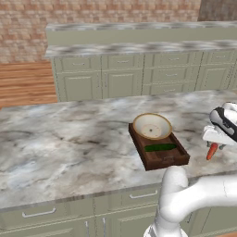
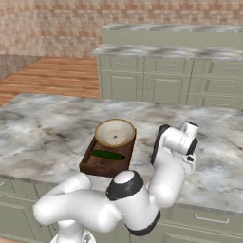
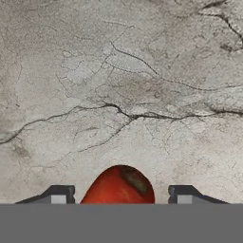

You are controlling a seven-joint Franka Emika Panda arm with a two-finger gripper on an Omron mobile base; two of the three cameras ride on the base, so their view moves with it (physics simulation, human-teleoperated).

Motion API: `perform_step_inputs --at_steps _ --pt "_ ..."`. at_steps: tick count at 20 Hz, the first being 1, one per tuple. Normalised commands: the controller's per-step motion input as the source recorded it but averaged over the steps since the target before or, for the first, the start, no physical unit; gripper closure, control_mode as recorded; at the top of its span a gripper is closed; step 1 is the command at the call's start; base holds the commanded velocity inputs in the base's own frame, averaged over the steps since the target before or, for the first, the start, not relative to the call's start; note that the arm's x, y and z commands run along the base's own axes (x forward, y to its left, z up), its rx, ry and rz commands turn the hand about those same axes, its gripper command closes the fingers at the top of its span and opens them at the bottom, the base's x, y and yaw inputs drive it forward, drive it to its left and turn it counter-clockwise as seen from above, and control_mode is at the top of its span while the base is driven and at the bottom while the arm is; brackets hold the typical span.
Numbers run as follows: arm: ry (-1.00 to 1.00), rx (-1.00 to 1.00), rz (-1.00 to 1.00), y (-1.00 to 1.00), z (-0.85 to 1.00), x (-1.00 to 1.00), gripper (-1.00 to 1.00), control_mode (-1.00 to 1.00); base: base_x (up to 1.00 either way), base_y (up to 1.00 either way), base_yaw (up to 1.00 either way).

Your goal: Place the two vegetables and bowl onto the tray for setting up a vegetable dip station.

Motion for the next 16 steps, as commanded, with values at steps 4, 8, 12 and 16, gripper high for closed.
perform_step_inputs --at_steps 4,8,12,16 --pt "0.01 0.00 -0.15 0.00 -0.11 -0.07 1.00 -1.00 0.00 0.00 0.00" --pt "0.04 0.00 -0.19 0.01 -0.16 -0.15 1.00 -1.00 0.00 0.00 0.00" --pt "0.09 -0.03 -0.22 0.00 -0.12 -0.15 1.00 -1.00 0.00 0.00 0.00" --pt "0.05 -0.01 -0.14 0.00 0.09 -0.17 1.00 -1.00 0.00 0.00 0.00"
